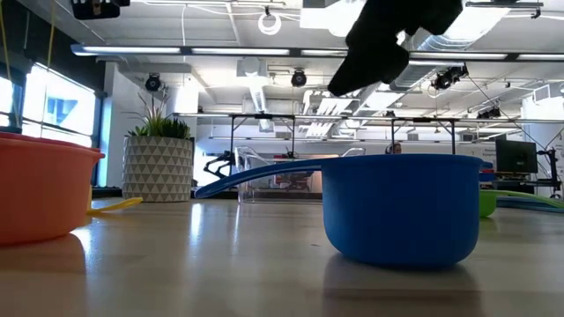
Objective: Nest measuring cups in basket
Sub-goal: Stack the blue measuring cup on top of the red measuring cup
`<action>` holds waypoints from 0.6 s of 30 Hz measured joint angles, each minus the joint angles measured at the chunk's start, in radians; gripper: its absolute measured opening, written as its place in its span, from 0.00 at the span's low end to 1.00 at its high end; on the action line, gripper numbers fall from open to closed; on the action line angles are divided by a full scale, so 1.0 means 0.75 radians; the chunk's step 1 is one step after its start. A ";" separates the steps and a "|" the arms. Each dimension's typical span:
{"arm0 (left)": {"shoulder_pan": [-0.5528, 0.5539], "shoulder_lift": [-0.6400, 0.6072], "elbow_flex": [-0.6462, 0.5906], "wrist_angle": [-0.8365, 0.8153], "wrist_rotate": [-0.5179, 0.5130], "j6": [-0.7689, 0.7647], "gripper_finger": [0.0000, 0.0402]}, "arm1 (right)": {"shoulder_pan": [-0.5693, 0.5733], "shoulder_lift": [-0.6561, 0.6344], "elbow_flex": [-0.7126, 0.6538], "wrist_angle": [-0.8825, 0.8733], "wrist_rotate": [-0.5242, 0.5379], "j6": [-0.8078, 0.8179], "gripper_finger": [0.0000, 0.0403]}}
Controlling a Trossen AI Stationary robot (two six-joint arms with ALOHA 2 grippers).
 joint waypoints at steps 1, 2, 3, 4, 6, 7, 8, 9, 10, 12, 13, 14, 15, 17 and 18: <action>0.002 0.000 0.000 0.000 -0.005 0.000 0.00 | 0.000 0.012 0.000 0.003 -0.008 -0.018 0.66; 0.003 0.000 0.000 -0.001 -0.008 -0.003 0.00 | 0.000 0.026 0.000 -0.005 -0.012 -0.038 0.66; 0.004 0.000 0.000 0.002 -0.010 -0.016 0.00 | -0.005 0.042 0.000 0.011 -0.019 -0.048 0.66; 0.004 0.001 0.000 0.002 -0.011 -0.031 0.00 | -0.008 0.057 0.000 0.022 -0.029 -0.060 0.66; 0.004 0.001 0.000 0.000 -0.011 -0.052 0.00 | -0.010 0.084 0.000 0.024 -0.054 -0.078 0.66; 0.004 0.001 -0.001 0.003 -0.011 -0.064 0.00 | -0.013 0.099 0.000 0.041 -0.063 -0.080 0.66; 0.004 0.001 -0.003 0.001 -0.011 -0.071 0.00 | -0.016 0.110 0.000 0.044 -0.073 -0.080 0.66; 0.004 0.001 -0.003 -0.004 -0.011 -0.079 0.00 | -0.016 0.120 0.000 0.040 -0.085 -0.080 0.66; 0.004 0.001 -0.003 0.000 -0.011 -0.081 0.00 | -0.017 0.133 0.000 0.048 -0.104 -0.080 0.66; 0.004 0.001 -0.003 0.001 -0.011 -0.090 0.00 | -0.019 0.152 0.000 0.045 -0.124 -0.079 0.66; 0.004 0.001 -0.003 0.001 -0.011 -0.094 0.00 | -0.019 0.161 0.000 0.046 -0.135 -0.077 0.66; 0.004 0.001 -0.003 0.003 -0.011 -0.099 0.00 | -0.019 0.168 0.000 0.051 -0.139 -0.073 0.66; 0.004 0.002 -0.003 0.002 -0.011 -0.104 0.00 | -0.019 0.174 0.000 0.044 -0.140 -0.071 0.66; 0.004 0.001 -0.003 0.002 -0.011 -0.105 0.00 | -0.019 0.189 0.000 0.046 -0.146 -0.070 0.66; 0.004 0.002 -0.003 0.003 -0.011 -0.105 0.00 | -0.019 0.198 0.000 0.042 -0.147 -0.070 0.66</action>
